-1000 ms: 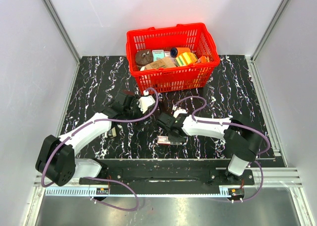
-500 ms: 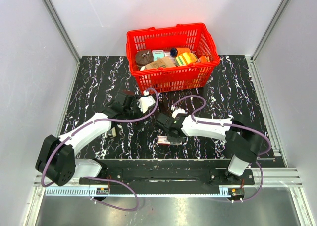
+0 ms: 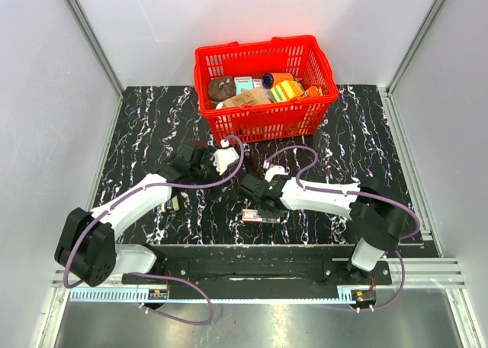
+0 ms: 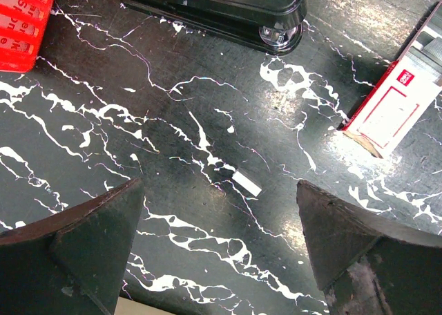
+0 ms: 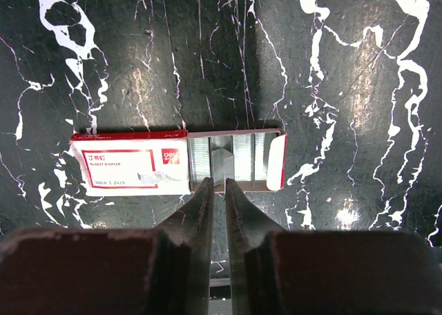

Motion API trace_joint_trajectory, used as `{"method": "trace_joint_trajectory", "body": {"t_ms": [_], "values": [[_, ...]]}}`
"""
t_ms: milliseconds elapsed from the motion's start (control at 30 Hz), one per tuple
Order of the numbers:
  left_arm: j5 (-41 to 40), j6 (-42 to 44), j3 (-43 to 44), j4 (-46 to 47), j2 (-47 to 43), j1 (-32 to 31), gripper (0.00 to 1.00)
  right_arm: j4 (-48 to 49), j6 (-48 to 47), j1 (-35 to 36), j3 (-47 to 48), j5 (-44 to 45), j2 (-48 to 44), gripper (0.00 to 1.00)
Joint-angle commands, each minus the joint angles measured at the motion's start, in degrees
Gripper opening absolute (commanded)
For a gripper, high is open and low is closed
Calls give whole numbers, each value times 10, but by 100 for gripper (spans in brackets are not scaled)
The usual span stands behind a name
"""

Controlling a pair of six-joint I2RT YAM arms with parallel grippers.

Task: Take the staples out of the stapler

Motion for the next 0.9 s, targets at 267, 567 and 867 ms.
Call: {"method": "trace_joint_trajectory", "body": {"t_ms": [267,567,867], "values": [[2,12,0,8,-10,0,96,22,-5,6,16,-4,12,17],[0,16,-3,8,-8,2,96,46,-14,7,16,-21,17,16],[0,15,-1,9,-3,1,97,39,-14,5,-6,14,-49,22]]}}
